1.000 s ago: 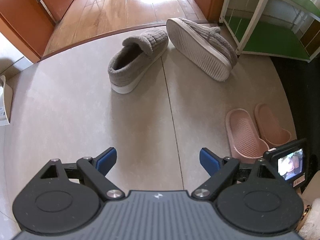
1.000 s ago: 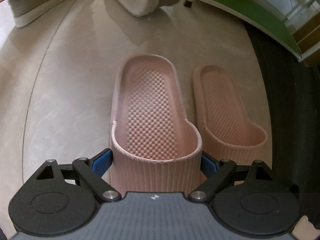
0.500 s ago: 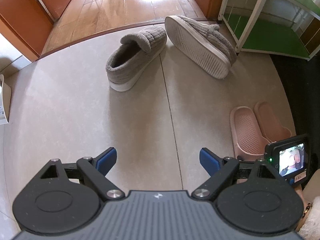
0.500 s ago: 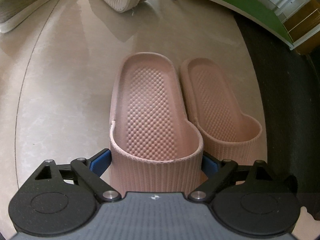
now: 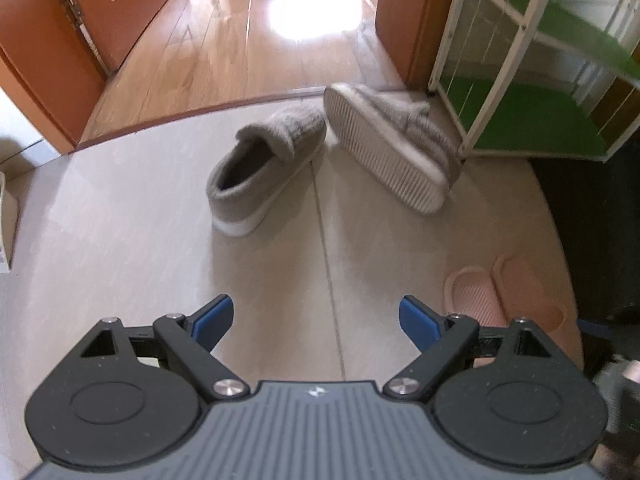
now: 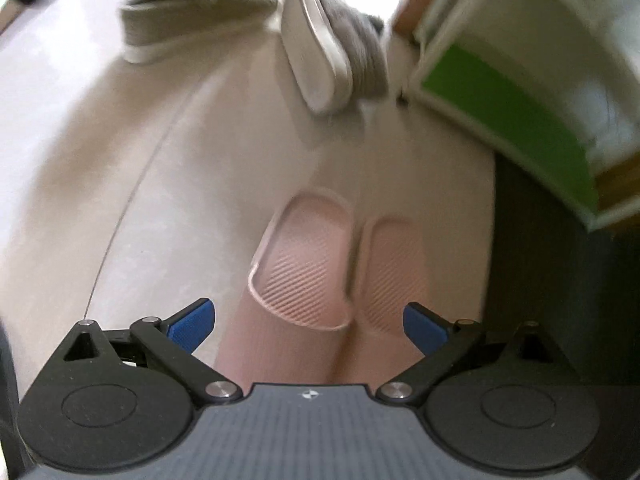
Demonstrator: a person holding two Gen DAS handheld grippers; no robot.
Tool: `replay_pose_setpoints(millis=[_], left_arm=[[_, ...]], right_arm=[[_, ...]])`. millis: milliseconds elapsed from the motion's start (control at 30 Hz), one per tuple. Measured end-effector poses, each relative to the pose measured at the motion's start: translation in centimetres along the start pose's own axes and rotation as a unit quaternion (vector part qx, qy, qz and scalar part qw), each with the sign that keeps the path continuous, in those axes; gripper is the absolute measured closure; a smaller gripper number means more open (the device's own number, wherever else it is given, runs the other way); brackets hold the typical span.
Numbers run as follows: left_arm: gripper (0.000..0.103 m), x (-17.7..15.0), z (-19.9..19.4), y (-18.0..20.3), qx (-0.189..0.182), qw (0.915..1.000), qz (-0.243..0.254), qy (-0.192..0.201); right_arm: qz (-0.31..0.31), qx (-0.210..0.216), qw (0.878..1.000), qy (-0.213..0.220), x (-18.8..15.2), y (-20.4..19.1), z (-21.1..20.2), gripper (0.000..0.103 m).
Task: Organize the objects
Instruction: 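Open the right gripper and withdraw from the paired pink slippers, then move the left gripper to the collar of the upright grey slipper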
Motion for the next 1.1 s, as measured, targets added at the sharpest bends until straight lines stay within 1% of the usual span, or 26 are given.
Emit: replay_pose_setpoints(millis=[67, 133, 200, 300, 400, 467, 533, 600, 667, 733, 800, 833, 900, 1000, 1067, 1100], left_arm=[[0.013, 0.9, 0.7, -0.2, 0.008, 0.9999, -0.007, 0.003], [0.013, 1.8, 1.6, -0.5, 0.012, 0.9998, -0.006, 0.012], [0.013, 2.9, 2.8, -0.8, 0.030, 0.9994, -0.003, 0.015], [0.013, 4.9, 4.8, -1.3, 0.034, 0.9990, 0.016, 0.025], [0.013, 6.7, 7.0, -1.7, 0.042, 0.9969, 0.054, 0.040], [0.013, 7.5, 9.1, -1.8, 0.050, 0.9944, 0.085, 0.040], [0.013, 7.9, 11.5, -1.9, 0.044, 0.9940, 0.094, 0.036], [0.014, 8.0, 13.7, -1.8, 0.041, 0.9942, 0.094, 0.032], [0.015, 7.9, 16.0, -1.6, 0.039, 0.9941, 0.097, 0.028], [0.016, 7.8, 17.8, -1.4, 0.032, 0.9934, 0.104, 0.037], [0.017, 7.2, 19.6, -1.5, 0.020, 0.9942, 0.100, 0.033], [0.020, 7.0, 20.6, -1.7, 0.022, 0.9945, 0.099, 0.028], [0.027, 6.4, 22.2, -2.0, 0.044, 0.9925, 0.110, 0.029], [0.027, 6.1, 23.9, -2.5, 0.065, 0.9891, 0.127, 0.035], [0.027, 6.1, 25.0, -3.2, 0.065, 0.9906, 0.116, 0.033], [0.029, 6.0, 25.5, -3.5, 0.061, 0.9917, 0.109, 0.030]], right_arm=[[-0.016, 0.014, 1.000, 0.010, 1.2, 1.1, -2.3, 0.000], [-0.023, 0.018, 0.999, 0.017, 2.5, 1.6, -4.7, 0.000], [-0.021, 0.019, 0.999, 0.024, 3.4, 2.2, -6.1, 0.000], [-0.005, 0.028, 0.999, 0.031, 5.0, 3.0, -6.6, 0.000], [0.006, 0.057, 0.998, 0.014, 6.7, 2.7, -6.8, 0.000], [-0.002, 0.072, 0.997, 0.007, 7.6, 2.8, -6.3, 0.000], [-0.014, 0.051, 0.999, 0.011, 8.3, 3.0, -6.6, 0.000], [-0.040, 0.033, 0.998, 0.026, 8.9, 3.3, -6.7, 0.000], [-0.047, 0.021, 0.998, 0.030, 9.2, 3.6, -6.9, 0.000], [-0.035, 0.021, 0.999, 0.021, 9.1, 4.1, -6.8, 0.000], [-0.012, 0.030, 0.999, 0.002, 8.7, 4.8, -6.1, 0.000], [0.000, 0.032, 0.999, -0.007, 8.5, 5.1, -5.9, 0.000], [0.015, 0.029, 0.999, -0.018, 8.0, 5.6, -5.2, 0.000], [0.025, 0.026, 0.999, -0.021, 7.6, 5.9, -5.3, 0.000], [0.031, 0.027, 0.999, -0.021, 7.4, 6.0, -5.4, 0.000], [0.034, 0.029, 0.999, -0.022, 7.3, 6.0, -5.5, 0.000]])
Point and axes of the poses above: each gripper's, at about its wrist camera, not at the fingertips, and z roughly the way its jaws point, y to its right, x to its top, the point moved 3 cm from there along z, roughly the way its jaws point, and after that the axes turned 10 degrees about y, right-handed, at the moved point
